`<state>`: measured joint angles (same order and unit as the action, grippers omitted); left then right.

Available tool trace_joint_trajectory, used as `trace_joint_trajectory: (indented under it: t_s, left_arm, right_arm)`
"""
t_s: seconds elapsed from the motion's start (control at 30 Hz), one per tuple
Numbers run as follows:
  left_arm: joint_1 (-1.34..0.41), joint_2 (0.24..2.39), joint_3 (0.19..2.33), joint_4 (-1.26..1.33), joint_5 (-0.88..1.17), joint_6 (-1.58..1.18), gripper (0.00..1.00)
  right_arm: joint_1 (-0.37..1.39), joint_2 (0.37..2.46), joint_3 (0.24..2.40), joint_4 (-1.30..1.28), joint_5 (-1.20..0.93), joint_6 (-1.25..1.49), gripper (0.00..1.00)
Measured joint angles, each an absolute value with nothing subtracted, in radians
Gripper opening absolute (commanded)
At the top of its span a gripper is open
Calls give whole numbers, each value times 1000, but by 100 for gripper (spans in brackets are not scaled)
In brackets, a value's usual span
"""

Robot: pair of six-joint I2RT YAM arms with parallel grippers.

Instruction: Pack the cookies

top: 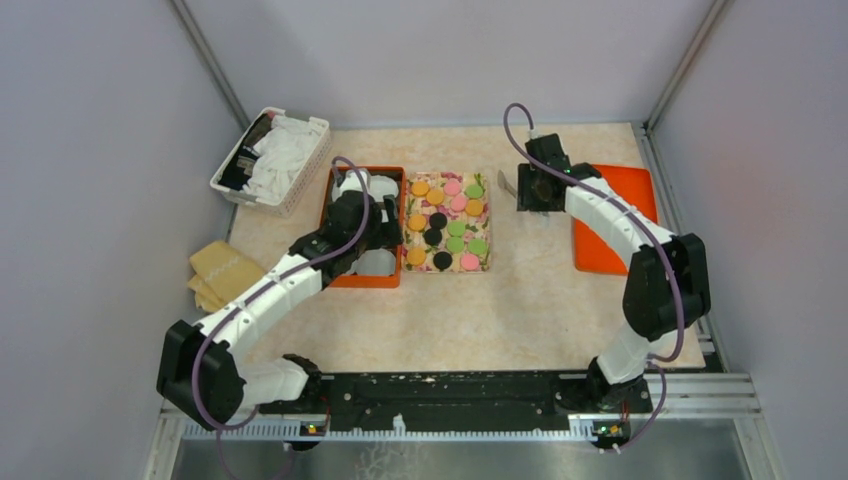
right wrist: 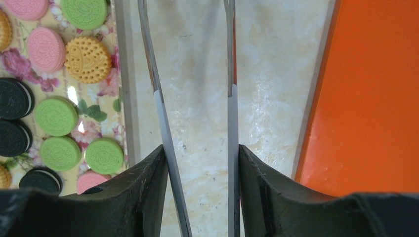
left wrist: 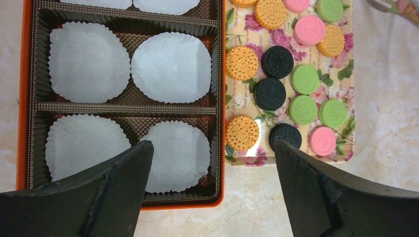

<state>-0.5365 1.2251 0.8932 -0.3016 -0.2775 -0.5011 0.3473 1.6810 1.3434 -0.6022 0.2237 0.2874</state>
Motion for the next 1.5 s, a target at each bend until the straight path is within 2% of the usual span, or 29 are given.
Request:
trace_joint_trajectory:
  t_s: [0.2, 0.3, 0.5, 0.87, 1.5]
  left_arm:
    - [-537, 1206, 890, -300, -278, -505, 99]
    - [-537, 1206, 881, -300, -280, -509, 99]
    - [-537, 1207, 872, -302, -290, -522, 99]
    - [-537, 1207, 872, -313, -341, -523, 99]
    - [-537, 1206, 872, -329, -384, -526, 99]
  right_arm:
    - [398, 1612, 1343, -618, 229, 275, 7]
    - [449, 1549, 1333, -612, 245, 263, 0]
    - [558, 1455, 1285, -595, 276, 238, 0]
    - [735, 1460, 1232, -554, 336, 199, 0]
    - [753, 1613, 1232, -443, 228, 184, 5]
